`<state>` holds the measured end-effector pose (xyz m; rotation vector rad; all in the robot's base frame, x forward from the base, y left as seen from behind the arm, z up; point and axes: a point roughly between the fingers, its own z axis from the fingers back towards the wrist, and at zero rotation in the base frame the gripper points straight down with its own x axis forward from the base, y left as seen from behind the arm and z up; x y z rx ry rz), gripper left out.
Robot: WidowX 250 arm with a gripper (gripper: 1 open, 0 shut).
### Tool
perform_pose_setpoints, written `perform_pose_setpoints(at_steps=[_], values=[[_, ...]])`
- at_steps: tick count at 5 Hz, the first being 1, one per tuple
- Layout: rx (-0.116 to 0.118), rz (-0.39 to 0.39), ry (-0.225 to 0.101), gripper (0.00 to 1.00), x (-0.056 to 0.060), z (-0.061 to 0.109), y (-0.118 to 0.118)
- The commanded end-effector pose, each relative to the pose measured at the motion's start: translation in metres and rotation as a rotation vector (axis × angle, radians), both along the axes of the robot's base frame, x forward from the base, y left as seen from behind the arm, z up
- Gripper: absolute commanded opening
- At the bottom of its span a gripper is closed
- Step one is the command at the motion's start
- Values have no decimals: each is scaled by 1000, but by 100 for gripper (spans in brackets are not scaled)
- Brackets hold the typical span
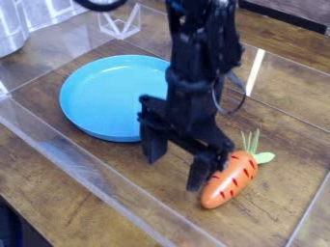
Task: Put the carrot in the blue tray
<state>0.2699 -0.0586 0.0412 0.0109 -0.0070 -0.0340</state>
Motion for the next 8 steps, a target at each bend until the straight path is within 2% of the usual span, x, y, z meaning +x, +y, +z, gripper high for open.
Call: perform_pose_setpoints(at_steps=[1,2,3,4,8], values=[[-12,-31,-69,100,11,-7,-11],[2,-43,-90,100,14,-11,-17],[2,-46,-91,0,18,-12,-18],[-2,-69,-100,0,20,-6,-22],[-17,-117,-109,0,27,-12,-36]])
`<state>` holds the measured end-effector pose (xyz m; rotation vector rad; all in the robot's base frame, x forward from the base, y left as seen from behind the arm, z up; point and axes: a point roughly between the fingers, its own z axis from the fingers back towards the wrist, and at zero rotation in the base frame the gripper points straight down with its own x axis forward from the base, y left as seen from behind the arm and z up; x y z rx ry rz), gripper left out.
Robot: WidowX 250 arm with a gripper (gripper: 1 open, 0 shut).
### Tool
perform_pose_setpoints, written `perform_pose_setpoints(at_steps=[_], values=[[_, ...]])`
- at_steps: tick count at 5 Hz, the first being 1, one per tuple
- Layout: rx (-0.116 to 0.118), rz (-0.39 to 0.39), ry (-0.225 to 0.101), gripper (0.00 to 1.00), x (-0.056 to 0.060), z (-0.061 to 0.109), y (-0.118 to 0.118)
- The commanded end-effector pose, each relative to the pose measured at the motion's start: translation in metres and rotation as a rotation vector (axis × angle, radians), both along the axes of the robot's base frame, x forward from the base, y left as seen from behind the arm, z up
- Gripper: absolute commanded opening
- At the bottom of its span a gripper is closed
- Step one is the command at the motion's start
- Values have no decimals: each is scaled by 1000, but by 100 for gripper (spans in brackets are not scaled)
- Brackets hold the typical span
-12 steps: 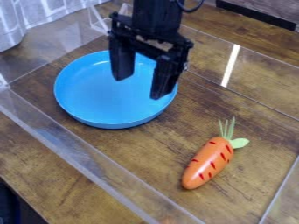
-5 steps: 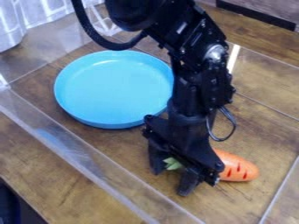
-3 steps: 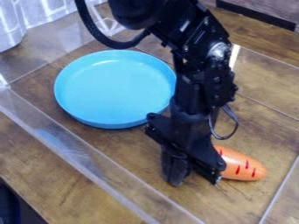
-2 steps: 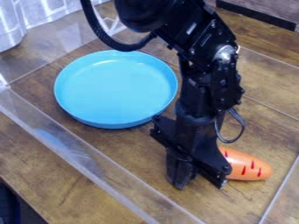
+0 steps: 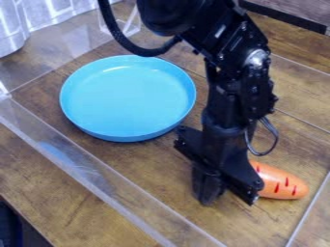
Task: Put the carrot in the blue tray
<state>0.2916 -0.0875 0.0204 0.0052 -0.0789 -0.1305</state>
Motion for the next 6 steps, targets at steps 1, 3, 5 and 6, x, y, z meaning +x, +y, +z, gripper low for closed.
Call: perform_pose_setpoints(at_steps=[1,3,5,6], values=[[-13,-28,-36,100,6,7,-9],[-16,-40,-38,0,9,6,-12],[-9,-55,-32,100,10,6,-9],[-6,-60,-25,100,10,6,-9]])
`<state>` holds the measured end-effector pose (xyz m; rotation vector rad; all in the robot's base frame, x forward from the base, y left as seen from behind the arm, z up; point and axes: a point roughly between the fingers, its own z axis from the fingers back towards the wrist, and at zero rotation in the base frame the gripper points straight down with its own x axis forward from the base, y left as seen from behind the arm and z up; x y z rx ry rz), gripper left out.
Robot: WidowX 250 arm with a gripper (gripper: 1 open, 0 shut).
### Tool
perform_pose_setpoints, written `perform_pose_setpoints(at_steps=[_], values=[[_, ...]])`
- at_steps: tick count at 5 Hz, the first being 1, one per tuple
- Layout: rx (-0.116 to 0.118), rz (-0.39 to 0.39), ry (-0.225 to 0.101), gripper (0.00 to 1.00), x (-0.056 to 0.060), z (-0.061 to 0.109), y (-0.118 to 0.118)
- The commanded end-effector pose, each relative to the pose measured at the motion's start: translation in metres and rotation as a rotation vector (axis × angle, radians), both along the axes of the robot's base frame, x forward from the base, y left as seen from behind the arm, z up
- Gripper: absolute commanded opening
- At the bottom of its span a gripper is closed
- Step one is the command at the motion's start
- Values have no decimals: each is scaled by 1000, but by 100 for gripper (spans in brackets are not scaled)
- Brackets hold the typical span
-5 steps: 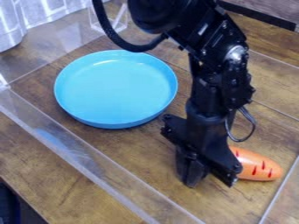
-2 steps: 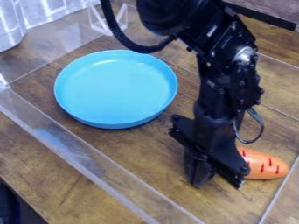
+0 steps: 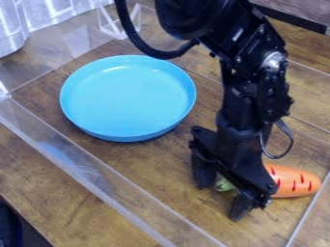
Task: Put the carrot in the blue tray
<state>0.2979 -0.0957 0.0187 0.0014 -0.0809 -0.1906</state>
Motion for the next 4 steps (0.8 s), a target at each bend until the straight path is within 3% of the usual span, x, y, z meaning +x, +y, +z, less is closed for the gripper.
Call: perform_pose_setpoints(at_steps=[1,2,3,4], values=[[-8,-9,-35,100,8,7,-3],[-12,-19,-47,100,11,7,-6],[-19,-27,-55,0,13,7,-9],[-29,-40,-58,0,13,6,-13]])
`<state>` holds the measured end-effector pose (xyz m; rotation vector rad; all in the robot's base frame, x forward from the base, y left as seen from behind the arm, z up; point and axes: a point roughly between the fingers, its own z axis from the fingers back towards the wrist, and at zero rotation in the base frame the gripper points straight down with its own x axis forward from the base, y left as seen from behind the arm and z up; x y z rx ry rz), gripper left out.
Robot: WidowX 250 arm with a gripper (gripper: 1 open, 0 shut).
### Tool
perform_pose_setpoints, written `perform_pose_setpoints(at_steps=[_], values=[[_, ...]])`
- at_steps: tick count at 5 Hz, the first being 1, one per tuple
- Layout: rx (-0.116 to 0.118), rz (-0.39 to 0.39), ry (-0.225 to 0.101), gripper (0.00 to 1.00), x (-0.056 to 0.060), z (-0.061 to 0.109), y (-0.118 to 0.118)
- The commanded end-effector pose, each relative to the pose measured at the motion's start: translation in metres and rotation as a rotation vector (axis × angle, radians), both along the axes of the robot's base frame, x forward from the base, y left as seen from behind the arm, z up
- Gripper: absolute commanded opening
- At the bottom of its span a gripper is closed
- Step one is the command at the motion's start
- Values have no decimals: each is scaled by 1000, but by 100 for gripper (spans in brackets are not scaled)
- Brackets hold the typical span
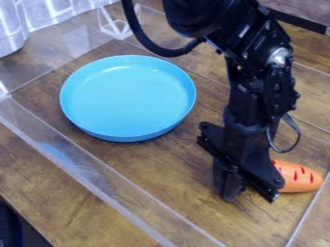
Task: Put the carrot in the blue tray
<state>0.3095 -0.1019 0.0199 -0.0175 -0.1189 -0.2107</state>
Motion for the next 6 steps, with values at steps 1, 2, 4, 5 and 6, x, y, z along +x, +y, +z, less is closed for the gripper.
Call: perform_pose_setpoints(at_steps=[1,2,4,5,6], values=[[-16,-35,-23,0,1,4,-11],[-22,-52,-24,0,-1,3,-15],[-31,-86,-21,0,-4,1,-25],[-34,-95,-18,0,-6,0,-29],[-36,-104,-15,0,-8,0,-31]])
